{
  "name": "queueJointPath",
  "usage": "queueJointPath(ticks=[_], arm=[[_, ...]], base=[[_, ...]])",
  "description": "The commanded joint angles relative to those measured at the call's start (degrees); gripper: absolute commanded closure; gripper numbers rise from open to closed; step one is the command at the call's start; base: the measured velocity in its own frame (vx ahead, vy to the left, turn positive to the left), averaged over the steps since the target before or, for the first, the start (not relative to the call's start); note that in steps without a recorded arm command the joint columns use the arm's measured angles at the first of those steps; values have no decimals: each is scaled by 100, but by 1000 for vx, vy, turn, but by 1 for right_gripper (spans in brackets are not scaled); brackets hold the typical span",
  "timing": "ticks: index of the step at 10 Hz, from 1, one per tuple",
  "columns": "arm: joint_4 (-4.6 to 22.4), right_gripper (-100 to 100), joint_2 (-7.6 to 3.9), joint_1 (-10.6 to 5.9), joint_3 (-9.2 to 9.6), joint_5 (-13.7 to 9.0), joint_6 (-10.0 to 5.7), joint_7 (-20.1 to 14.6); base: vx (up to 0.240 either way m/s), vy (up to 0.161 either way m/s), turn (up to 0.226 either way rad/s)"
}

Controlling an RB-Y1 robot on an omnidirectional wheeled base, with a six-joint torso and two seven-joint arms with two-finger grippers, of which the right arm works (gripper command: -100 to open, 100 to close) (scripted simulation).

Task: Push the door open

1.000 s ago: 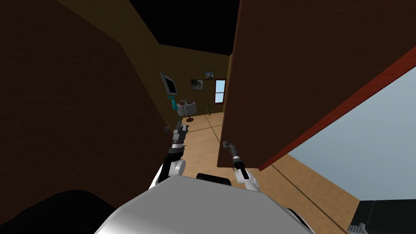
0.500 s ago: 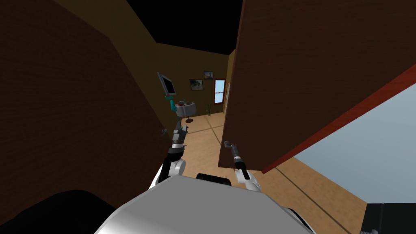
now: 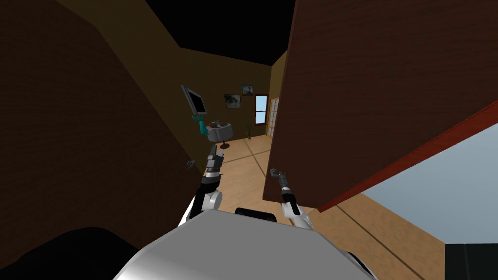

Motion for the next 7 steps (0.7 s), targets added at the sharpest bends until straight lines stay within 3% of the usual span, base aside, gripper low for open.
queueJointPath(ticks=[1, 3, 5, 7], arm=[[-47, 100, 47, -12, -61, -49, 6, 40], [-46, 100, 100, -10, -143, -111, 19, 91], [-40, 100, -32, 13, -253, -166, 20, 108], [-38, 100, -63, 19, -320, -207, 20, 134]], base=[[162, 104, -58], [155, 99, -55], [97, 24, -46], [173, 59, -43]])
